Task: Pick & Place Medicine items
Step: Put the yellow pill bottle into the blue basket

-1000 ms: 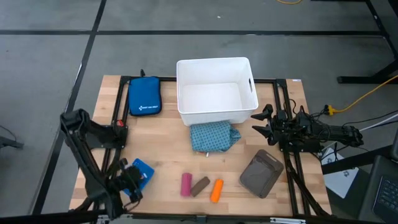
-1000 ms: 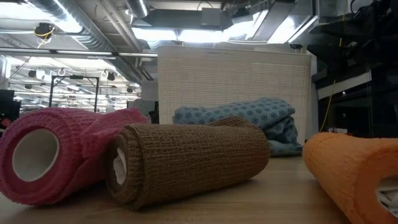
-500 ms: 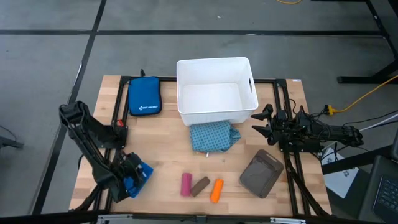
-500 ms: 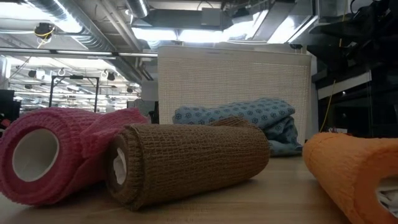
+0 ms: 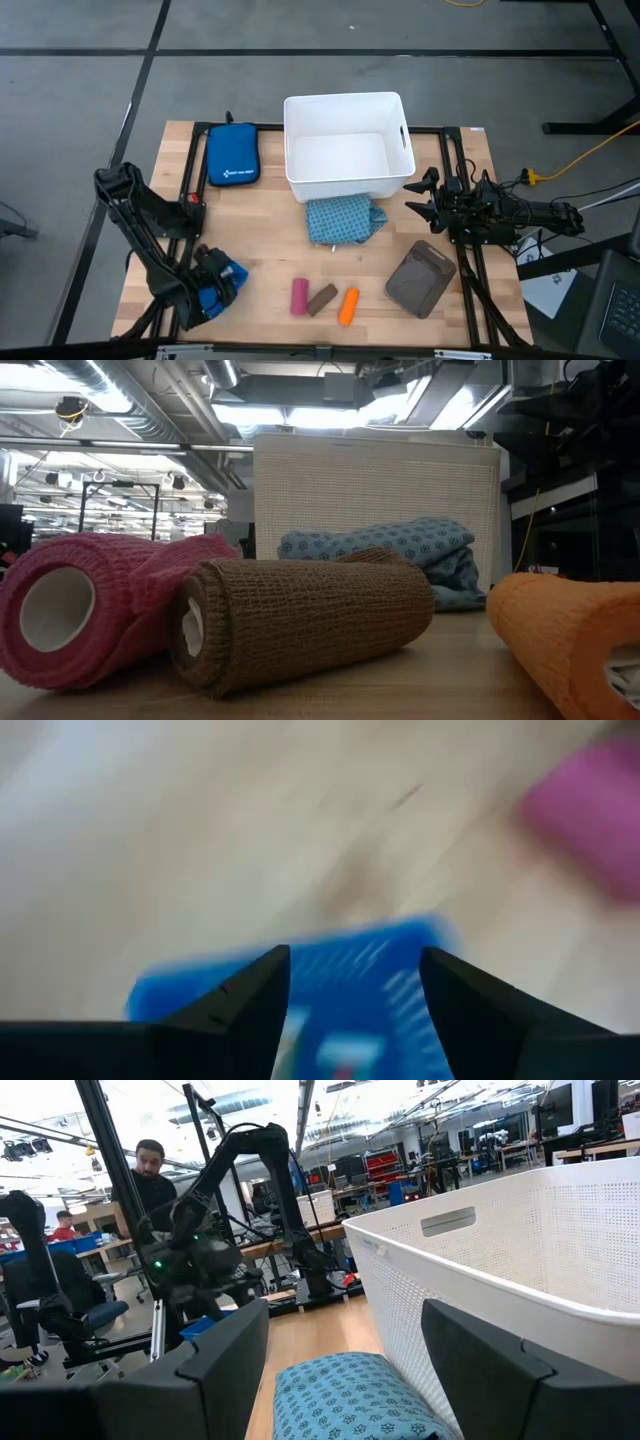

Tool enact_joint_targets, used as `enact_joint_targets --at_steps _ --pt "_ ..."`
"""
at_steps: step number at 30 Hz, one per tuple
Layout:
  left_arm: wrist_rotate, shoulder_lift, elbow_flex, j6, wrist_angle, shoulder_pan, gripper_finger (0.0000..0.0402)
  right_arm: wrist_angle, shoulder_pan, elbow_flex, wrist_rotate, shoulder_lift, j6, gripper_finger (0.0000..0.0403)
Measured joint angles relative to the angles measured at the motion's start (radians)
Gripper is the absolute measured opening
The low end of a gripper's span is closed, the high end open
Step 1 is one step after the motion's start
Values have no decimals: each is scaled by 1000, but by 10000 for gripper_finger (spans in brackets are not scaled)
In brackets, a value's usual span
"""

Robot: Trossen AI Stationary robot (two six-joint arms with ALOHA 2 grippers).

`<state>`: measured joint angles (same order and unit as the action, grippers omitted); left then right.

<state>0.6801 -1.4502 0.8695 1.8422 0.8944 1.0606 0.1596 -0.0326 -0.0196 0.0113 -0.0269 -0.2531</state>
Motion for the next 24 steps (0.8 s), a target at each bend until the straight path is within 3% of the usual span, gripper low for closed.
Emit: enact_joint_targets --at_steps 4,11,16,24 --pt "116 0 88 -203 13 -54 214 0 0 0 0 0 0 266" --pt "110 0 235 -737 -95 -245 202 0 0 0 0 0 0 266" --pt "-20 -1 254 -1123 -301 -426 200 0 0 0 0 0 0 266" --pt "-278 -109 254 -1487 -516 -666 200 0 0 0 0 0 0 266"
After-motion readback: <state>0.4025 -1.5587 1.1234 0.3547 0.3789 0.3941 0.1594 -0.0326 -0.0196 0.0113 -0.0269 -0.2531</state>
